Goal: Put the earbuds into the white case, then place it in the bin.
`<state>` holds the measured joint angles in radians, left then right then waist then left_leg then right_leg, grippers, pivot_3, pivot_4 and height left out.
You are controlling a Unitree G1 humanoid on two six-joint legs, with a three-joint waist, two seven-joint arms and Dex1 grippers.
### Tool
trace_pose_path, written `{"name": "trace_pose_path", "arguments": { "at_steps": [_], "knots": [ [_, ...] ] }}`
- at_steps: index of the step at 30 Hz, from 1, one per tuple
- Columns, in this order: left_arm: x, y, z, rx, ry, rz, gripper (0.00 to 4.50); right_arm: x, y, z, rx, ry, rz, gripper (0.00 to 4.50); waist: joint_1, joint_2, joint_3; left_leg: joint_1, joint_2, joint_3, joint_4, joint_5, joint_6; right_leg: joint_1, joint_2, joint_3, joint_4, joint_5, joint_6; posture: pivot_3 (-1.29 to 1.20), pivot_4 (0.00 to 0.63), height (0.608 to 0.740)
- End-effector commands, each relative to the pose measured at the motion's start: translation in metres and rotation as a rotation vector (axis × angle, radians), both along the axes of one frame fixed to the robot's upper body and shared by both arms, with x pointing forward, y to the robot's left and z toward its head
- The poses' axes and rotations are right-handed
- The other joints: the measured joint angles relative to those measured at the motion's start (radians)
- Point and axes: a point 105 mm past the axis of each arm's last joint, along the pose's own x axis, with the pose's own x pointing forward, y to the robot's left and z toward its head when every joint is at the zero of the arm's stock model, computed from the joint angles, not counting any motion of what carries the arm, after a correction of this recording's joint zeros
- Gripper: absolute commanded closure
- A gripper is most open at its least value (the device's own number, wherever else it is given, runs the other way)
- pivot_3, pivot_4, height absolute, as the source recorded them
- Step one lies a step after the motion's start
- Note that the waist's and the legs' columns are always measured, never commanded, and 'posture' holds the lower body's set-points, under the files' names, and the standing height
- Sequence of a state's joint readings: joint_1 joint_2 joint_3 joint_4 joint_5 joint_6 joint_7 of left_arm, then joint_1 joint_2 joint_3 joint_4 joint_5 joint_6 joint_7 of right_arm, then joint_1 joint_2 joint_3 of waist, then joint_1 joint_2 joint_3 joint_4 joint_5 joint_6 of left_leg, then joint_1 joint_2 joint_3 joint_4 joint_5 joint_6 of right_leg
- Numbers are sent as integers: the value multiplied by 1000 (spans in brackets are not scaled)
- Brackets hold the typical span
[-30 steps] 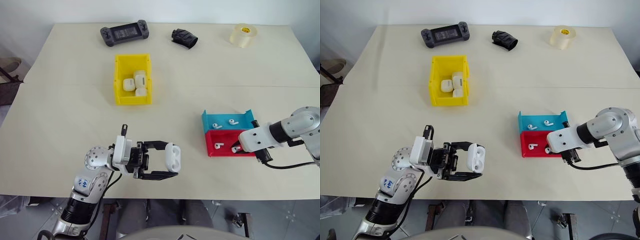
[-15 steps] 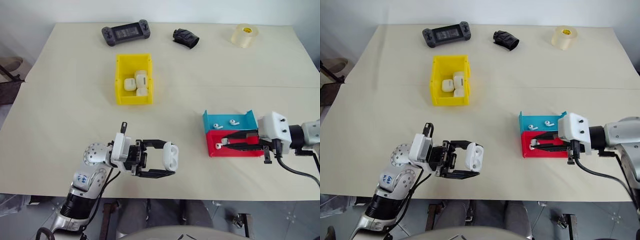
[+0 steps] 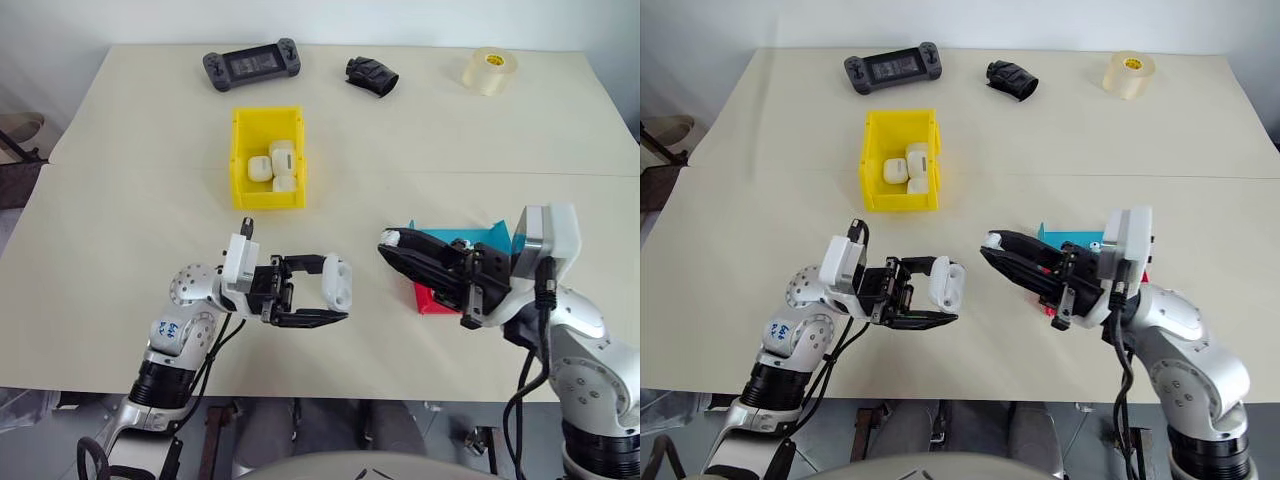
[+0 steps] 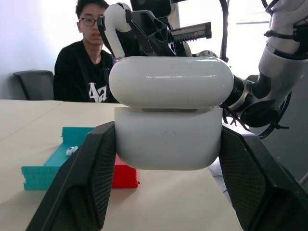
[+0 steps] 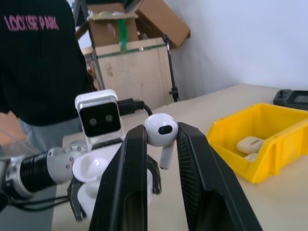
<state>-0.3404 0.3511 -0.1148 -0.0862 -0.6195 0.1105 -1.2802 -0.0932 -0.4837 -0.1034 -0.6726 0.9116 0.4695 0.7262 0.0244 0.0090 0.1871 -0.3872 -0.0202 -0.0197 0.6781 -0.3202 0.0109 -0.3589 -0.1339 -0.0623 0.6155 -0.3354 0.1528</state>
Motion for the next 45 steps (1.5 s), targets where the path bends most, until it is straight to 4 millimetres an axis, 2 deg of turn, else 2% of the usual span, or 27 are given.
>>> {"name": "trace_pose_path", "arguments": {
  "at_steps": [1, 6, 11, 28, 37, 41, 45],
  "knots": [
    [0, -3, 13, -51, -6, -23, 1707, -8, 12, 5, 26, -59, 23, 4001, -2, 0, 0, 0, 0, 0, 0, 0, 0, 0, 0, 0, 0, 0, 0, 0, 150, 740],
    [1, -7, 26, -99, 15, -38, 1707, -7, 22, 0, 57, -80, 20, 4001, -3, 0, 0, 0, 0, 0, 0, 0, 0, -2, 0, 1, 4, 0, 0, 0, 150, 740],
    [1, -7, 28, -103, 19, -44, 1707, -4, 25, -1, 81, -96, -1, 4001, -3, 0, 0, 0, 0, 0, 0, 0, 0, -2, 0, 2, 4, 0, 0, 0, 150, 740],
    [5, -5, 37, -156, 26, -10, 1707, 3, 13, -12, 65, -77, -69, 4001, -3, 0, 0, 0, 0, 0, -1, 0, 0, -2, 0, 2, 4, 0, 0, 0, 150, 740],
    [5, -5, 36, -166, 25, 0, 1707, -1, 11, -18, -6, -72, -30, 4001, -3, 0, 0, 0, 0, 0, -1, 0, 0, -2, 0, 2, 3, 0, 0, 0, 150, 740],
    [5, -5, 36, -169, 20, 5, 1707, -6, 11, -28, -87, -77, 15, 4001, -2, 0, 0, 0, 0, 0, -1, 0, 0, -2, 0, 2, 3, 0, 0, 0, 150, 740],
    [5, -5, 36, -170, 17, 10, 1707, -5, 6, -27, -92, -76, 9, 4001, -2, 0, 0, 0, 0, 1, -1, 0, 0, -2, 0, 2, 2, 0, 0, 0, 150, 740]
  ]
}}
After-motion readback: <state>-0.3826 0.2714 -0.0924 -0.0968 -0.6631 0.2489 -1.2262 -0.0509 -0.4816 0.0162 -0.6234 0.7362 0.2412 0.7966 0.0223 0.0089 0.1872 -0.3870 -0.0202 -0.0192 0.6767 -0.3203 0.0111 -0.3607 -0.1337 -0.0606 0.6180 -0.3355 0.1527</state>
